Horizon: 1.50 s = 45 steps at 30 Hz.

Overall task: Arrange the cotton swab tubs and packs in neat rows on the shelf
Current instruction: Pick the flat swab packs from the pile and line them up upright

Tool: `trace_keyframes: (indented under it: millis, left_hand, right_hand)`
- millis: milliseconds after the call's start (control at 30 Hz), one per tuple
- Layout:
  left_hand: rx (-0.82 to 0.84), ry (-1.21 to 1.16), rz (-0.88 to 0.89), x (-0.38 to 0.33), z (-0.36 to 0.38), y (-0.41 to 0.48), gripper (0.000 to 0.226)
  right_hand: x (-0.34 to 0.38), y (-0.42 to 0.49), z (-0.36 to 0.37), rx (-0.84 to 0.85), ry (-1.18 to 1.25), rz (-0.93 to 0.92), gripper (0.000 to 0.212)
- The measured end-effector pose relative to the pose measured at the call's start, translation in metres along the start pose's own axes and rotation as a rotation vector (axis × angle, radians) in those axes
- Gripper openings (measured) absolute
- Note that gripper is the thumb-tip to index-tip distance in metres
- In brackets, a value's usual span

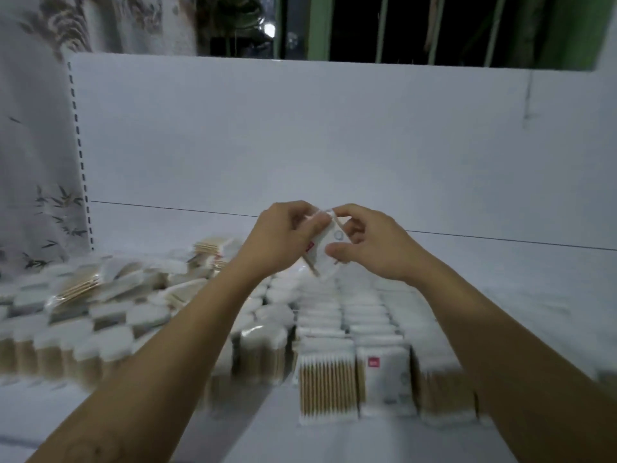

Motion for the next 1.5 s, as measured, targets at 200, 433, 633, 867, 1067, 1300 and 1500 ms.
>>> trace_keyframes:
  millis: [200, 433, 633, 867, 1067, 1300, 1500]
  left_hand:
    - [-0.003, -0.050, 0.006, -0.061, 0.089, 0.005, 0.024]
    - [0.096, -0.160, -0.003, -0.140, 0.212, 0.011, 0.028]
    - [0.314, 0.158, 0.077, -0.191, 0.314, -0.006, 0.061]
    - [0.589, 0.557, 0.124, -0.205, 0.389, -0.040, 0.058]
    - [0.555, 0.854, 0.207, -0.210, 0.410, -0.048, 0.079]
    - [0.471, 0.890, 0.267, -0.212, 0.413, -0.053, 0.081]
    - [0.382, 0.887, 0.334, -0.217, 0.408, -0.055, 0.099]
  right_hand:
    - [-0.057, -0.048, -0.086, -0.179, -0.072, 0.070, 0.057]
    - [-0.130, -0.114, -0.191, -0.273, -0.155, 0.071, 0.033]
    - [-0.240, -0.155, -0.276, -0.596, -0.191, 0.298, 0.024]
    - [-0.338, -0.185, -0.283, -0.495, -0.331, 0.556, 0.026]
    - [-0.371, -0.178, -0.245, -0.334, -0.191, 0.536, 0.025]
    - [-0.374, -0.185, -0.232, -0.448, -0.412, 0.415, 0.030]
    - [-0.377, -0.185, -0.226, -0.411, -0.393, 0.373, 0.032]
Point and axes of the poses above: each hand's wrist, its own y-axis towards the middle knuckle, its own z-axis out of the palm, x = y × z, the point moved 6 cm from there along y, towards the middle knuckle, and after that the axes turned 1 degree about z, right-handed, at the moved point
